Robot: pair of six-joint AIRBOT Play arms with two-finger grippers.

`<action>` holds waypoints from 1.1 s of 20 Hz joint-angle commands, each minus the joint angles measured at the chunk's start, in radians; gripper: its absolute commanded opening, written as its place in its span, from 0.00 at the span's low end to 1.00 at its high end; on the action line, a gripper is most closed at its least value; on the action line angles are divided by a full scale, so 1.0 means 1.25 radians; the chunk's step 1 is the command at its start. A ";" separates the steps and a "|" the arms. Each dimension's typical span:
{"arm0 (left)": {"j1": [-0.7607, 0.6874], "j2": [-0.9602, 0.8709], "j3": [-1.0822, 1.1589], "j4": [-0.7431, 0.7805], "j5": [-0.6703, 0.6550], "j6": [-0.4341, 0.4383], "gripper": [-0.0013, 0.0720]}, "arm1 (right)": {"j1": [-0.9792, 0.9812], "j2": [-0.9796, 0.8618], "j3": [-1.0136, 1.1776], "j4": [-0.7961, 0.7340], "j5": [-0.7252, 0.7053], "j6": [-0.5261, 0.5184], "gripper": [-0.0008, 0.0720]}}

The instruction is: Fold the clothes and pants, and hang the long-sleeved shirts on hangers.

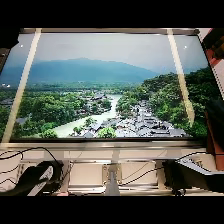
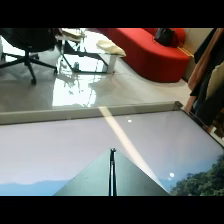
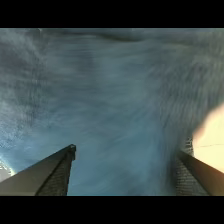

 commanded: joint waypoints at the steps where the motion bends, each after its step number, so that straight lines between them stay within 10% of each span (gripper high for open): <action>1: 0.002 0.001 0.000 0.000 0.000 0.000 0.04 | -0.009 0.001 -0.019 -0.031 -0.008 0.004 0.93; 6: 0.002 0.001 0.000 0.000 0.000 0.000 0.04 | -0.008 0.001 -0.019 0.010 -0.020 -0.043 0.92; 13: 0.002 0.001 0.000 0.000 0.000 0.000 0.04 | 0.289 0.001 -0.017 0.267 -0.131 -0.239 0.53; 18: 0.002 0.001 0.000 0.000 0.000 0.000 0.04 | 0.725 0.002 -0.017 0.128 -0.148 -0.352 0.08; 22: 0.002 0.001 0.000 0.000 0.000 0.000 0.04 | 0.908 0.003 -0.017 -0.106 -0.147 -0.344 0.08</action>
